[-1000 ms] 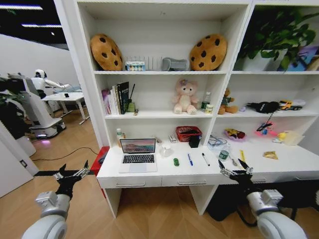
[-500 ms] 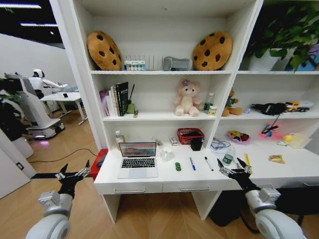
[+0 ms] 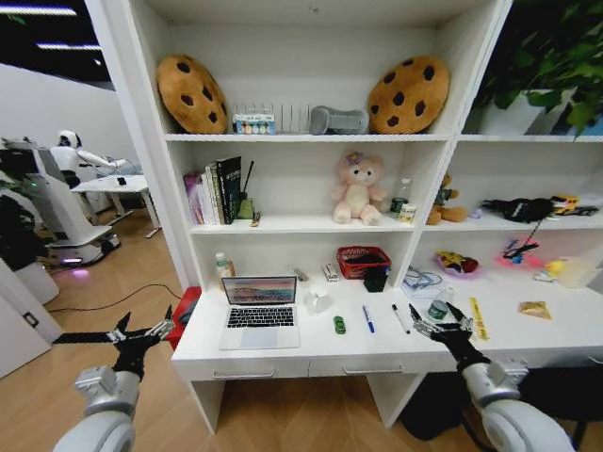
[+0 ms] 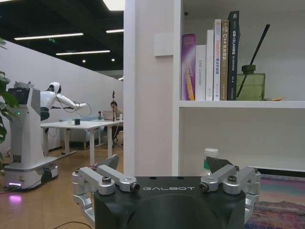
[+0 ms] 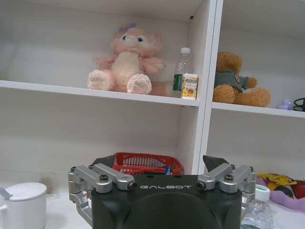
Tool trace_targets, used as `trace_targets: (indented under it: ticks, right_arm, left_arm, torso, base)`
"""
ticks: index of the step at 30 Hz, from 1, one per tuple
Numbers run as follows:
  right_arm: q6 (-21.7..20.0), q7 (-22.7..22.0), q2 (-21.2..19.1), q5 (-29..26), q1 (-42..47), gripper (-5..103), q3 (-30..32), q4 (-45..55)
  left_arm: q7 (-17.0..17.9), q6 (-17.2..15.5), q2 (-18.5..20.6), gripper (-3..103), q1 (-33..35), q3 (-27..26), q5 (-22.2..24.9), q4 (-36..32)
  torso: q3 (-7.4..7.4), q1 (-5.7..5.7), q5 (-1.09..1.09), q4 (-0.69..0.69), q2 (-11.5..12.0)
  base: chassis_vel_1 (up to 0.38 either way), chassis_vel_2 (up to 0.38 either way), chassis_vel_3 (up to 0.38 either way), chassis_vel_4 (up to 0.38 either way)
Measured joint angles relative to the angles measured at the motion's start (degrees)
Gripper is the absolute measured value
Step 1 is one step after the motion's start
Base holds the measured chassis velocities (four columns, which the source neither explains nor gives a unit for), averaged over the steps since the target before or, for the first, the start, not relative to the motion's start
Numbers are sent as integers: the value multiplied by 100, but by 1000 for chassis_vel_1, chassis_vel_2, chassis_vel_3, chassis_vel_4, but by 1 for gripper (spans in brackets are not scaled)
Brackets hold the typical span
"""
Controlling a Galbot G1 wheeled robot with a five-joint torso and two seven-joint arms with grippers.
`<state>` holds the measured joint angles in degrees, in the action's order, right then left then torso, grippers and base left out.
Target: Organize the objects on the table.
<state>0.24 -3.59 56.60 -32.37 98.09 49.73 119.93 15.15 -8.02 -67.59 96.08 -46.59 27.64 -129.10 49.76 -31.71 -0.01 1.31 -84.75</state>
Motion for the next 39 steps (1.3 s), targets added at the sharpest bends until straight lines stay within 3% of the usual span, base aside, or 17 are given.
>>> trace_targets:
  ticks: [26, 37, 39]
  right_arm:
    - [2, -22, 87, 93, -20, 100, -112, -53]
    - [145, -105, 229, 171, -29, 100, -208, -131]
    - [156, -105, 258, 191, 3, 100, -194, -139]
  left_arm:
    - [-145, 3, -2, 100, -82, 142, 110, 82]
    - [-151, -2, 192, 102, -78, 204, 89, 64]
    - [-269, -17, 316, 93, -45, 203, 93, 19]
  torso:
    - [0, 0, -1, -1, 1]
    - [1, -3, -1, -1, 1]
    - [0, 0, 0, 0, 1]
  base:
    - [-116, 110, 121, -115]
    - [-82, 81, 88, -75]
    - [0, 0, 0, 0]
